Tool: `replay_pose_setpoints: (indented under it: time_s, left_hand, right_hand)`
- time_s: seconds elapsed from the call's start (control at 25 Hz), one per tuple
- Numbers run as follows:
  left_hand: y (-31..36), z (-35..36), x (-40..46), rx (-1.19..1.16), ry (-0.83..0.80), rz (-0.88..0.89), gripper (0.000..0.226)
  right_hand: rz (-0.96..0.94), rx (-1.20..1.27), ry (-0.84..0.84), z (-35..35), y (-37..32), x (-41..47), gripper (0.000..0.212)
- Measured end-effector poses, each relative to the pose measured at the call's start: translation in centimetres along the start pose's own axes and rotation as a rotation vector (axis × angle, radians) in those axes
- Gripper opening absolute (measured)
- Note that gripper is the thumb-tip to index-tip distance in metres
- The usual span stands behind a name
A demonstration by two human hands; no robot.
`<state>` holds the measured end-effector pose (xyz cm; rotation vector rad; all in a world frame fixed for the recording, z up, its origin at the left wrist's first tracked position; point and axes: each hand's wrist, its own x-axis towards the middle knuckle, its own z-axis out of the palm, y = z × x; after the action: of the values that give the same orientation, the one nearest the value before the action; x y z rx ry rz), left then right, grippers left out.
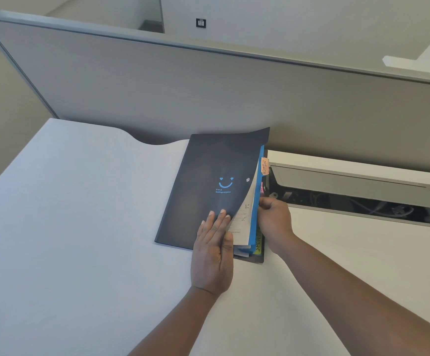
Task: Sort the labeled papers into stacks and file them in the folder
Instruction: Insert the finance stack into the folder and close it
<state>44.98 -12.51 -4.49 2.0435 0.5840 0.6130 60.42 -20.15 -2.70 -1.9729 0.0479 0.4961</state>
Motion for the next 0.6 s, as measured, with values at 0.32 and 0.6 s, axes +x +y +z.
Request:
replay_pose_setpoints:
  time_s: [0.32, 0.6]
  left_hand:
    - [0.08, 0.05, 0.09, -0.014, -0.014, -0.016, 0.048]
    - [-0.04, 0.35, 0.13, -0.013, -0.021, -0.016, 0.038]
  right_hand:
    - [0.077, -0.01, 0.033, 0.07, 0.69, 0.23, 0.012]
    - [0.088, -0.022, -0.027, -0.04, 0.27, 0.46, 0.012]
